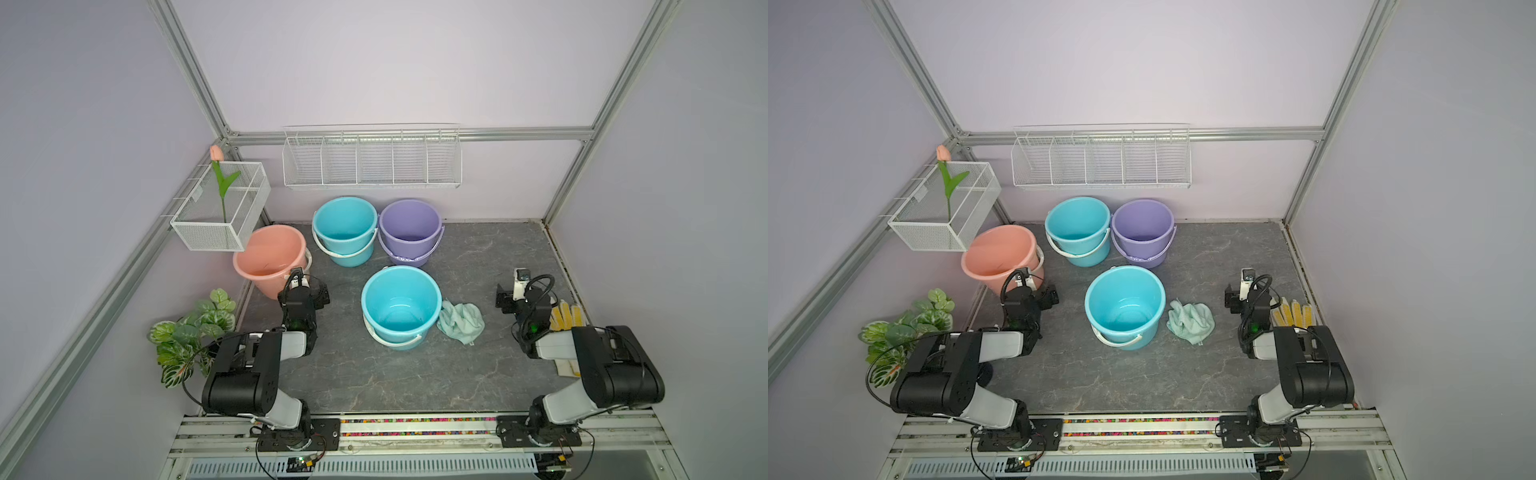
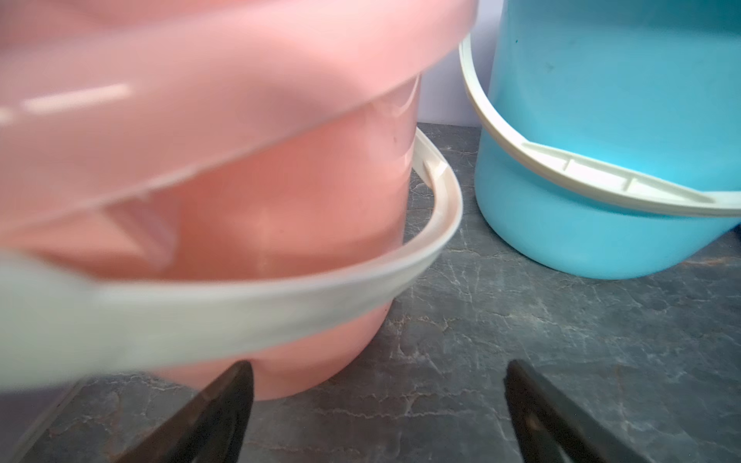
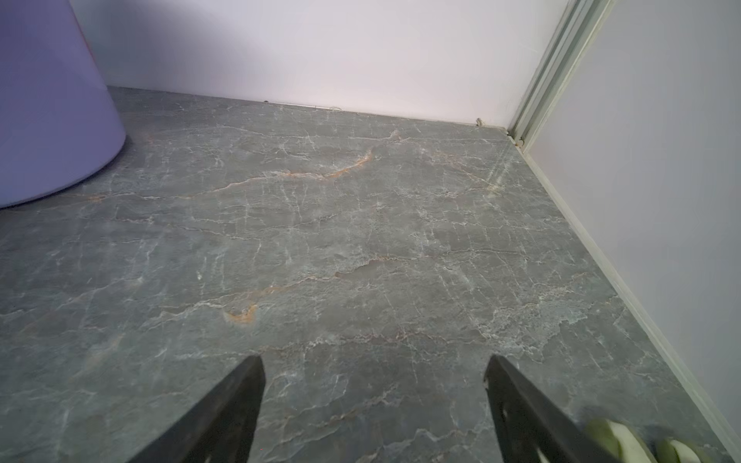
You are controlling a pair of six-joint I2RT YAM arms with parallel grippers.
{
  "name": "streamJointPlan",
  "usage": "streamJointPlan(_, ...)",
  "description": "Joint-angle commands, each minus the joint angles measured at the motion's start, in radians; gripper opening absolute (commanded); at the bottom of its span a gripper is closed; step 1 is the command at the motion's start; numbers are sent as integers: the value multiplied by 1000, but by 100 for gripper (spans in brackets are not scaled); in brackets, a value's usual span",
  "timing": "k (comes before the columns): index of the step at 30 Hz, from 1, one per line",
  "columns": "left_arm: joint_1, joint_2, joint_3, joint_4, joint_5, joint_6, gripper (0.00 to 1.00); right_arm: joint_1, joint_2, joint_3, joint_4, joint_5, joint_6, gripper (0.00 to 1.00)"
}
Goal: Wipe the inside of the bucket with a cloth
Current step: Pick up the cleaning item at the center of the board.
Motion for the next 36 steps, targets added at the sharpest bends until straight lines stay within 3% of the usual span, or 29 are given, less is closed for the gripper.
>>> streamJointPlan(1,5,-2,27,-3,10,-3,99,5,-8,-14,30,-14,0,89)
streamJointPlan(20,6,-2,28,-3,11,-3,99,-4,-1,11,-8,29,27,89)
streamJointPlan(28,31,-6,34,-23,66,-7,99,-4,-4,7,-6,37,29,89)
streamJointPlan(33,31,-62,41,-77,99,23,99,1,-97,5,-77,34,23,89)
streamJointPlan(36,16,-130,98,-235,77,24,99,4,-195,27,-201,37,26,89)
